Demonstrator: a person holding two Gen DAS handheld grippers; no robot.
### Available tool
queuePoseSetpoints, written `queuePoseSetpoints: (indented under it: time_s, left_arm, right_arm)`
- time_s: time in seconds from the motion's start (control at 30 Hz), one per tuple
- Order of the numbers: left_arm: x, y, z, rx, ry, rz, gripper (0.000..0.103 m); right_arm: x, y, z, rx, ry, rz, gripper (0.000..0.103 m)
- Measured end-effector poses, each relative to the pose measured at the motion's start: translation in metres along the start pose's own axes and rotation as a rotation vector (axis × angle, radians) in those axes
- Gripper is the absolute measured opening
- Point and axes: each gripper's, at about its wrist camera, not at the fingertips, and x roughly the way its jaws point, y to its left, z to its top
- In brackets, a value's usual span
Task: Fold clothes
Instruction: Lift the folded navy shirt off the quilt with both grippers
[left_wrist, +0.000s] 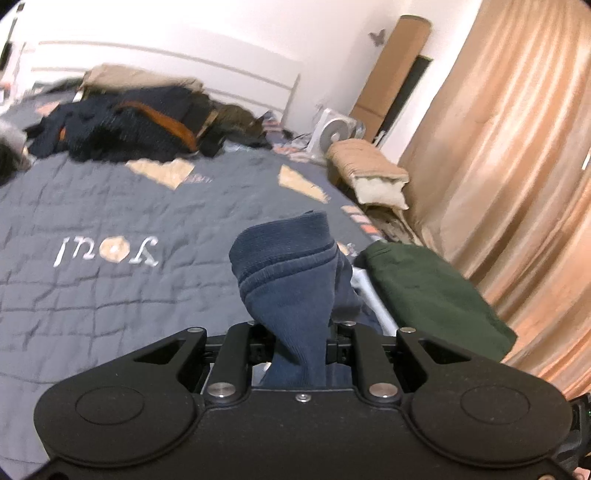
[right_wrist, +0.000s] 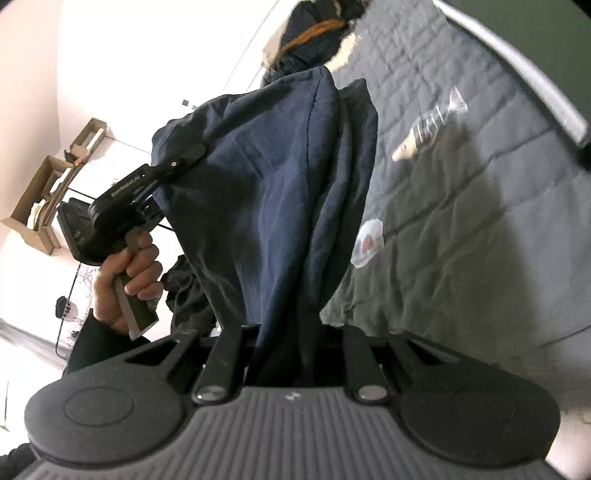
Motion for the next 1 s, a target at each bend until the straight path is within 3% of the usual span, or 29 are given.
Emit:
queuePoseSetpoints:
  time_s: [0.37, 1.0]
  left_arm:
    - [-0.014, -0.067, 0.005, 0.043, -0.08, -0.034, 0.016]
    - [-0.012, -0.144, 0.009, 0.049, -0.204, -0.115, 0.016]
  right_arm:
    - [-0.075, 0.007, 0.018, -0.099, -0.078, -0.023, 0.014]
    - [-0.152, 0.011, 0.043, -0.227, -0.157, -0.085, 0.014]
